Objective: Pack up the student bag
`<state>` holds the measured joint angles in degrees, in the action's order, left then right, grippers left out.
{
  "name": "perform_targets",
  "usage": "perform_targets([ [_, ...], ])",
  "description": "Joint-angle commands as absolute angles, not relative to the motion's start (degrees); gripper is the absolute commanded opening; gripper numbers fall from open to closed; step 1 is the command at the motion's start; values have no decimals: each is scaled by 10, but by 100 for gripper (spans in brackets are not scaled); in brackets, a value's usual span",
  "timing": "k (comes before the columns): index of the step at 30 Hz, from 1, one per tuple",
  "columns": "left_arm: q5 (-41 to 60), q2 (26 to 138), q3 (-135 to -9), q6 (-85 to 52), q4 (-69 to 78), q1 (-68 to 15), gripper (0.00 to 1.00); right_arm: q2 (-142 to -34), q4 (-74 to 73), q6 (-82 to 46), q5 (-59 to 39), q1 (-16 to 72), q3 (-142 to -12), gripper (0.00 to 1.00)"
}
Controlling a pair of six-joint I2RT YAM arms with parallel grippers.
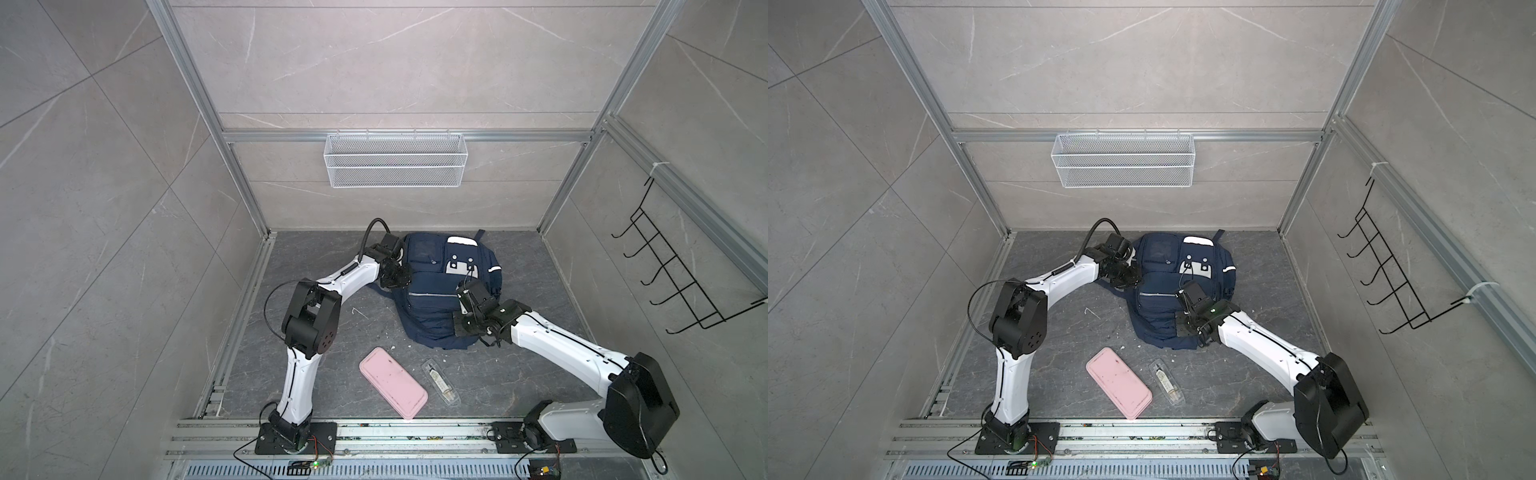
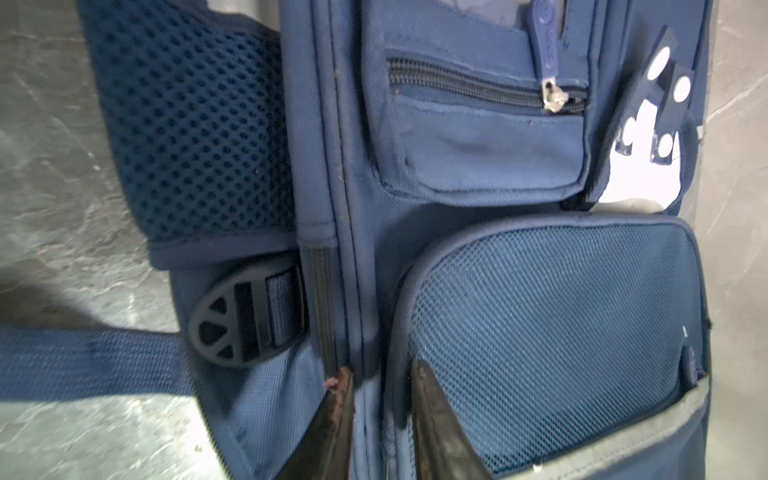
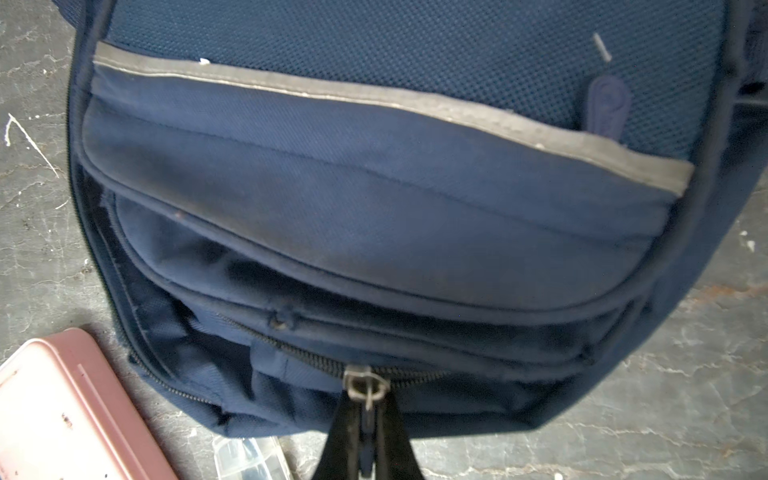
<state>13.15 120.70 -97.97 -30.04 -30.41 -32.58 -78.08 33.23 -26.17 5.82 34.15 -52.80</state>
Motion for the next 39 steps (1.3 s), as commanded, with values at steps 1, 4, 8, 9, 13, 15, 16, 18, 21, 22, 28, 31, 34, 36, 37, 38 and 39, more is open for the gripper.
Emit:
perform_targets([
  [1,93,1157,-979,-273,-328,-333,28,-787,326,-272,63,339,-520,0],
  [4,74,1147,-971,-267,-330,-338,29,-789,324,-272,63,339,-519,0],
  [8,78,1157,-979,-261,-332,-340,30,-790,324,-273,62,339,-520,0],
  [9,83,1166,-989,-259,-339,-340,30,-790,324,-272,62,339,-520,0],
  [13,113,1204,-1028,-250,-355,-340,31,-789,329,-272,62,339,-525,0],
  [15,123,1223,-1046,-247,-361,-340,31,-788,332,-271,65,339,-527,0],
  [16,124,1230,-1053,-245,-364,-340,31,-787,333,-271,65,339,-528,0],
  [18,129,1243,-1067,-244,-366,-340,32,-787,334,-271,65,339,-529,0],
  [21,157,1254,-1068,-253,-352,-333,31,-790,336,-269,66,339,-532,0],
  [22,161,1257,-1069,-258,-350,-330,31,-790,336,-269,67,339,-532,0],
  [28,170,1252,-1049,-265,-335,-321,27,-792,338,-265,69,338,-535,0],
  [31,233,1238,-1007,-294,-283,-303,0,-797,337,-265,65,337,-539,0],
  [34,268,1201,-933,-345,-204,-272,0,-794,339,-262,53,336,-542,0],
  [36,270,1162,-869,-384,-136,-248,0,-791,341,-260,47,337,-544,0],
  [37,270,1140,-834,-400,-103,-236,0,-791,340,-256,39,337,-547,0],
  [38,270,1120,-805,-412,-75,-226,0,-793,340,-253,34,338,-552,0],
  [39,263,1097,-776,-423,-51,-216,0,-797,341,-248,30,338,-561,0],
])
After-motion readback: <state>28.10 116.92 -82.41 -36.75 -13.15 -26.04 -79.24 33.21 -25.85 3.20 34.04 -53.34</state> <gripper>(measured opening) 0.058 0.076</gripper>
